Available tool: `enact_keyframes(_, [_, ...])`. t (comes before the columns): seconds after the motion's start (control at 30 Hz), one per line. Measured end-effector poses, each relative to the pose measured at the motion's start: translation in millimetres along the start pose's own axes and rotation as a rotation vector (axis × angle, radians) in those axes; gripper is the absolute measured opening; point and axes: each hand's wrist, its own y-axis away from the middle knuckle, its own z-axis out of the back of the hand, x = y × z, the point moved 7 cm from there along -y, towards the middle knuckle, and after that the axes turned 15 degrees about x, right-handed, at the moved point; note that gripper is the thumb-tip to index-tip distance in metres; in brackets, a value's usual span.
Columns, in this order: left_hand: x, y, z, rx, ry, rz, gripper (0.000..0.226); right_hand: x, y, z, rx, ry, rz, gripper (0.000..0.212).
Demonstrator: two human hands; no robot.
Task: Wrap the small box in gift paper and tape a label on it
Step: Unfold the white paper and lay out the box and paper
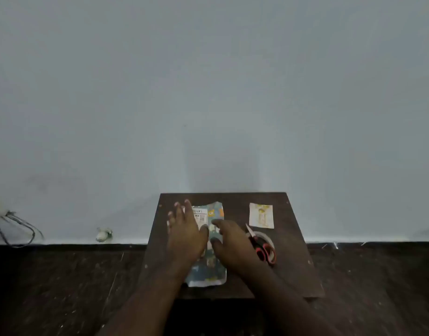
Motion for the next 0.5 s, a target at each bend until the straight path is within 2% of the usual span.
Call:
enact_keyframes(0.13, [28.6, 38.2, -25.1, 0.054, 0.246, 0.042, 0.085, 5.0, 31.0, -44.7, 0.073, -0.037, -0.002, 0.045])
enact_keyframes(0.3, [47.6, 74.5, -36.8, 0.119, 0.411, -0.058, 0.091, 6.0, 63.8, -68.8, 0.198, -0.098, -0.114, 0.067])
enact_keyframes(0.5, [51.1, 78.5, -32.7, 0.194, 0.385, -0.045, 0.090, 4.6, 55.8, -57.7, 0.217, -0.171, -0.160, 0.073])
